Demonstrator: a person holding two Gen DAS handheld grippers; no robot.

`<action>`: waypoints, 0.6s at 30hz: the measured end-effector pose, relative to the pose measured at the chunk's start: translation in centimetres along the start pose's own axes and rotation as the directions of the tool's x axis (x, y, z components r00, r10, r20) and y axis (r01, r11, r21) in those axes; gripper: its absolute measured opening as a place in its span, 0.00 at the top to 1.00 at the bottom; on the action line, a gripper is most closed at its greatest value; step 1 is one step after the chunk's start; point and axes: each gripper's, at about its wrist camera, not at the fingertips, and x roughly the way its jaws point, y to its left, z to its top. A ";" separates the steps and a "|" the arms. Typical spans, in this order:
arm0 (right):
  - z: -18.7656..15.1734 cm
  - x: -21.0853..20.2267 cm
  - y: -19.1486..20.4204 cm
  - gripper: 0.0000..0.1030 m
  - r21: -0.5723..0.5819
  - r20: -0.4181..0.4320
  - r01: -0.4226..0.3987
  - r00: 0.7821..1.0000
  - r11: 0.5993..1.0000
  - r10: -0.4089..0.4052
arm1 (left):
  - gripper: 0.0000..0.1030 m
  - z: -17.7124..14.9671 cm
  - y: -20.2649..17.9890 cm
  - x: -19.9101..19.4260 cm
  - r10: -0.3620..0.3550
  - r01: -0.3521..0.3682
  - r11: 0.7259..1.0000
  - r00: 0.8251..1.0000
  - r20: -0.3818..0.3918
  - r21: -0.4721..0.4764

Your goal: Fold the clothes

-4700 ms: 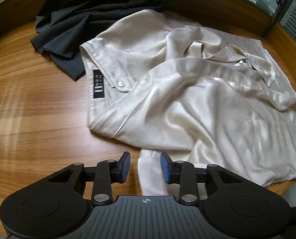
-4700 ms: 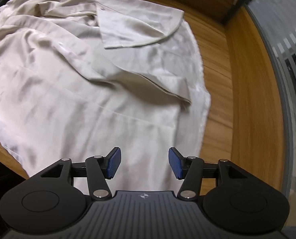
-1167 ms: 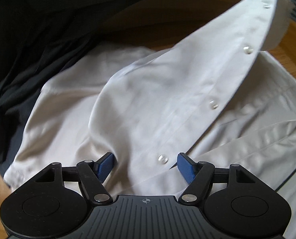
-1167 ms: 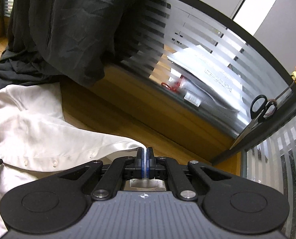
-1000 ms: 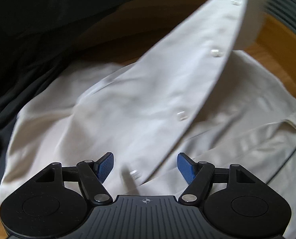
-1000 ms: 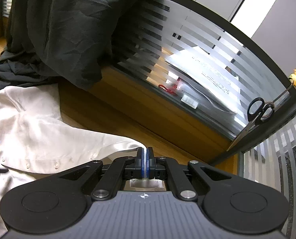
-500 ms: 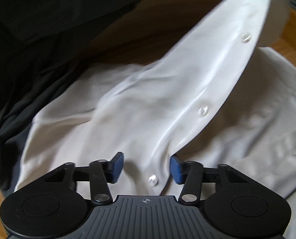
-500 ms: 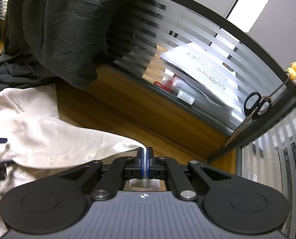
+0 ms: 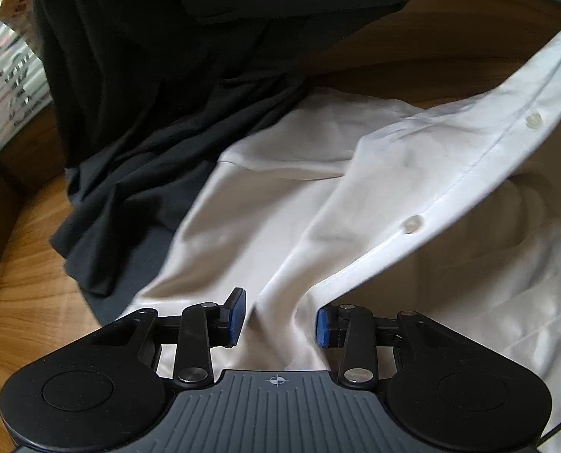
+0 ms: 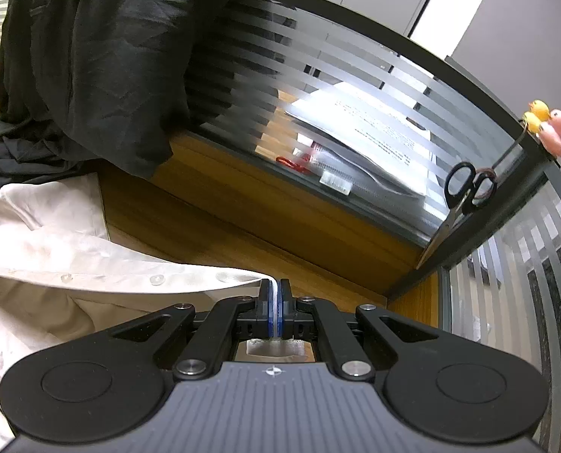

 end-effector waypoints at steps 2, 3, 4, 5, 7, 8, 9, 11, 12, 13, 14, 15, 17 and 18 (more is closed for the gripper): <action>-0.3 0.0 0.0 0.98 0.010 -0.005 -0.008 1.000 1.000 0.008 | 0.83 0.0 0.9 -0.5 -0.003 0.002 0.999 1.000 0.013 0.035; -0.5 0.1 0.0 0.98 0.014 -0.008 -0.012 1.000 1.000 0.012 | 0.89 0.0 1.4 -0.8 -0.004 0.003 0.999 1.000 0.020 0.053; -0.7 0.0 0.1 0.98 0.013 -0.008 -0.009 1.000 1.000 0.009 | 0.91 0.1 1.8 -1.0 -0.007 0.005 0.998 1.000 0.027 0.070; -0.9 -0.1 0.1 0.98 0.013 -0.010 -0.009 1.000 1.000 0.009 | 0.93 0.4 2.2 -1.3 -0.013 0.009 0.996 0.999 0.039 0.084; -1.4 -0.5 0.0 0.98 0.020 -0.014 -0.014 1.000 1.000 0.014 | 0.93 0.8 2.9 -2.4 -0.019 0.010 0.992 0.997 0.070 0.123; -1.8 -0.9 -0.2 0.98 0.024 -0.017 -0.015 1.000 1.000 0.016 | 0.93 1.0 3.1 -3.1 -0.020 0.007 0.990 0.996 0.087 0.144; -2.3 -1.3 -0.3 0.98 0.027 -0.021 -0.017 1.000 0.999 0.018 | 0.93 1.2 3.4 -3.9 -0.022 0.005 0.986 0.994 0.103 0.165; -3.1 -2.0 -0.6 0.98 0.034 -0.027 -0.020 0.999 0.999 0.021 | 0.93 1.7 3.6 -5.4 -0.041 0.015 0.977 0.992 0.121 0.215; -3.6 -2.4 -0.8 0.98 0.039 -0.031 -0.023 0.999 0.999 0.024 | 0.93 1.8 3.5 -5.9 -0.052 0.021 0.971 0.991 0.124 0.240; -4.2 -2.9 -1.1 0.98 0.047 -0.038 -0.026 0.999 0.999 0.028 | 0.93 1.8 3.4 -6.3 -0.062 0.027 0.964 0.990 0.124 0.265; -4.9 -3.4 -1.4 0.98 0.056 -0.048 -0.031 0.998 0.998 0.034 | 0.93 1.6 3.2 -6.7 -0.075 0.037 0.957 0.990 0.120 0.289; -5.6 -3.8 -1.4 0.98 0.059 -0.059 -0.036 0.998 0.998 0.039 | 0.93 1.4 3.0 -7.0 -0.087 0.047 0.949 0.990 0.114 0.313; -7.2 -4.5 -1.0 0.98 0.056 -0.089 -0.047 0.995 0.997 0.052 | 0.93 0.5 2.3 -7.5 -0.109 0.067 0.933 0.989 0.100 0.355; -7.9 -4.8 -0.8 0.98 0.052 -0.106 -0.053 0.993 0.997 0.059 | 0.93 -0.1 1.9 -7.6 -0.118 0.077 0.924 0.989 0.089 0.374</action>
